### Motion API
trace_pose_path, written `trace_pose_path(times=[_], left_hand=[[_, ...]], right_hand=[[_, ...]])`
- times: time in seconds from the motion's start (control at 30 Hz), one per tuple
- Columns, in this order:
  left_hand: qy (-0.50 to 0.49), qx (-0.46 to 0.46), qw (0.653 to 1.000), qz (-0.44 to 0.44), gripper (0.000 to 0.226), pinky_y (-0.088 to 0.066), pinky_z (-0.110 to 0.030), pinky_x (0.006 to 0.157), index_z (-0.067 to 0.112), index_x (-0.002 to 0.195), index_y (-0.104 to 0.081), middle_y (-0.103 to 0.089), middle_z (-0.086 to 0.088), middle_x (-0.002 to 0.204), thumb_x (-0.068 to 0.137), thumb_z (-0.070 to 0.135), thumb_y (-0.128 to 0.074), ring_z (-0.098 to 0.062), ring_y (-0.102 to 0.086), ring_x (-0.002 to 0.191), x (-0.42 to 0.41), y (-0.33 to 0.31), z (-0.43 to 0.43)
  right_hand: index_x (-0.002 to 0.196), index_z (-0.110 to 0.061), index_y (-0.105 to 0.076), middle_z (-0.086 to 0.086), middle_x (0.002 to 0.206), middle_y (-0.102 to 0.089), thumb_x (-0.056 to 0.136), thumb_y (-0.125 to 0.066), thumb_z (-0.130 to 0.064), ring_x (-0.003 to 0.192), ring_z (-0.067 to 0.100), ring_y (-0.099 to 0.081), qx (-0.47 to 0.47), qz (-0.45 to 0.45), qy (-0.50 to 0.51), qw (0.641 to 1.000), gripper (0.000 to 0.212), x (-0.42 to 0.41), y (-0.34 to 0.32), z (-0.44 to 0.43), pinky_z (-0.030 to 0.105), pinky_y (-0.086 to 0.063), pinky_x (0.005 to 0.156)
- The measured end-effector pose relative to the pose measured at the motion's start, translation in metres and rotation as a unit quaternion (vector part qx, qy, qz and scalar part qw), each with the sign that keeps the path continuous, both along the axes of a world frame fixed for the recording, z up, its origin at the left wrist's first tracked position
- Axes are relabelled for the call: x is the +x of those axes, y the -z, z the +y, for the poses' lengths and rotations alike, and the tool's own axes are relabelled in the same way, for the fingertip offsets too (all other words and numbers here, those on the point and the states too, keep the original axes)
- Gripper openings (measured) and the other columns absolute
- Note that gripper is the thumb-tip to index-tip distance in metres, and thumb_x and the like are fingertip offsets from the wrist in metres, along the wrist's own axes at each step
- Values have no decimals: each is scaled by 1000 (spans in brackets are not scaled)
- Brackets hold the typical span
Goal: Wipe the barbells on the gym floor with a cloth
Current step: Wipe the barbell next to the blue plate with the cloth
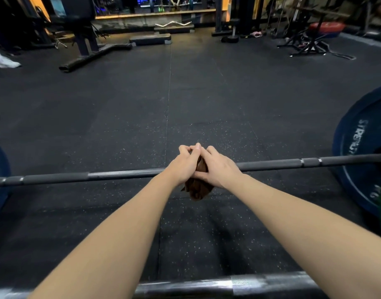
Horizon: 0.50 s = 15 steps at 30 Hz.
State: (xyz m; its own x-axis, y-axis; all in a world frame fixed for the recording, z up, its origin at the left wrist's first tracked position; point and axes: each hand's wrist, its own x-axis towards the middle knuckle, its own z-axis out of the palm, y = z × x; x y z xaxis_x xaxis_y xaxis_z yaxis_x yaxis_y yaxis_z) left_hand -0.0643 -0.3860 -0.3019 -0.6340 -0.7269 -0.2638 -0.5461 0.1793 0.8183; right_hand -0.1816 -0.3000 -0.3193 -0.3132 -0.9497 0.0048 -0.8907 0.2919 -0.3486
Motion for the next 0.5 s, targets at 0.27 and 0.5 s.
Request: trace_pose_path(times=[0.27, 0.5], left_hand=[[79, -319, 915, -235, 46, -29, -47, 109, 22, 141, -47, -60, -4, 137, 109, 44, -23, -31, -52, 127, 39, 17, -14], [139, -401, 860, -283, 53, -27, -44, 109, 17, 145, -39, -44, -6, 140, 106, 53, -36, -29, -41, 129, 51, 39, -18]], right_hand=[[132, -30, -48, 2, 113, -44, 96, -48, -66, 101, 37, -59, 15, -18, 11, 1000, 51, 0, -3, 5, 44, -49, 90], [119, -20, -44, 5, 108, -36, 100, -43, -62, 100, 34, -55, 20, 45, 28, 998, 47, 4, -5, -6, 47, -51, 83]])
